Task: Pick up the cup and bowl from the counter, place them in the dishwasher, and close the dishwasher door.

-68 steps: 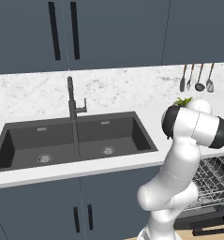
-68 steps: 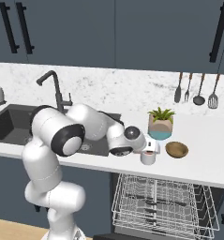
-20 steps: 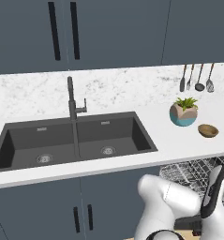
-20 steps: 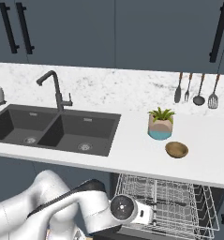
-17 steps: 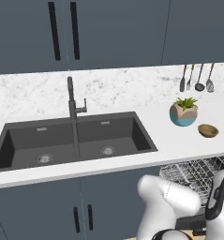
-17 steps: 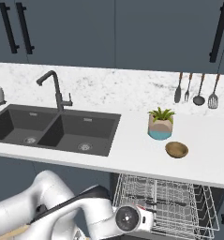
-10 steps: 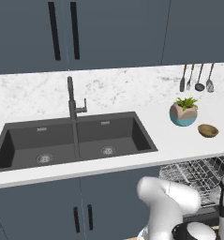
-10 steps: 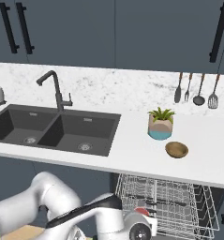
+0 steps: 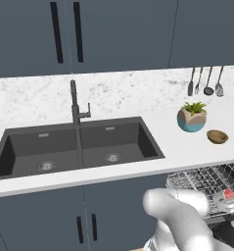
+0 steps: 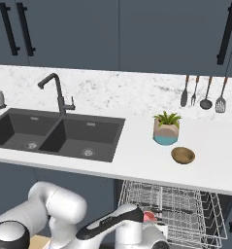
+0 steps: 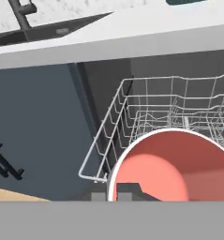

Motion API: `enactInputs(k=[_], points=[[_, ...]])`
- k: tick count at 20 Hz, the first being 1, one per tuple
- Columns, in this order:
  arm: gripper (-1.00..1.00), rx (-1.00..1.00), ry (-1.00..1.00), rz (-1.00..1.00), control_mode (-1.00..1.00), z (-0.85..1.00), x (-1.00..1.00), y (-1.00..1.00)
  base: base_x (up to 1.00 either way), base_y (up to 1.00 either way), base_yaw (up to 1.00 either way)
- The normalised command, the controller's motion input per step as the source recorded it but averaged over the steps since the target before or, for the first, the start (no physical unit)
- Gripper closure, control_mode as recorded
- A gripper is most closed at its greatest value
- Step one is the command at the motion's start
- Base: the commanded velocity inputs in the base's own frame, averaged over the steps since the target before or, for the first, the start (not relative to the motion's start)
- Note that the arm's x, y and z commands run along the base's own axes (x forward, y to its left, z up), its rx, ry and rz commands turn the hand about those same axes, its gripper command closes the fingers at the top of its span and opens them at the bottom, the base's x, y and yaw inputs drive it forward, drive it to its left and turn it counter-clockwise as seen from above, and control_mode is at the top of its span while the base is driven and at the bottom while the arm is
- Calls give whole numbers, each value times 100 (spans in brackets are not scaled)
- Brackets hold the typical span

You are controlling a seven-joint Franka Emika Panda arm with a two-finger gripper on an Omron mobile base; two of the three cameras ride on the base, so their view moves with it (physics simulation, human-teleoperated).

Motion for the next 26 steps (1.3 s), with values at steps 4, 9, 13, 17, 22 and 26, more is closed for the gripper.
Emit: enactInputs(k=[4,9,13,17,22,26], points=[[100,11,-8,11,-100,-39,38,-8,0,0,0],[100,6,-2,7,-100,-28,44,-5,0,0,0],[100,3,0,4,-100,-26,40,-1,0,0,0],[100,2,0,4,-100,-41,32,-6,0,0,0],[100,1,-3,3,-100,-41,33,-3,0,0,0],[100,0,-2,0,-100,-29,22,-6,0,0,0]])
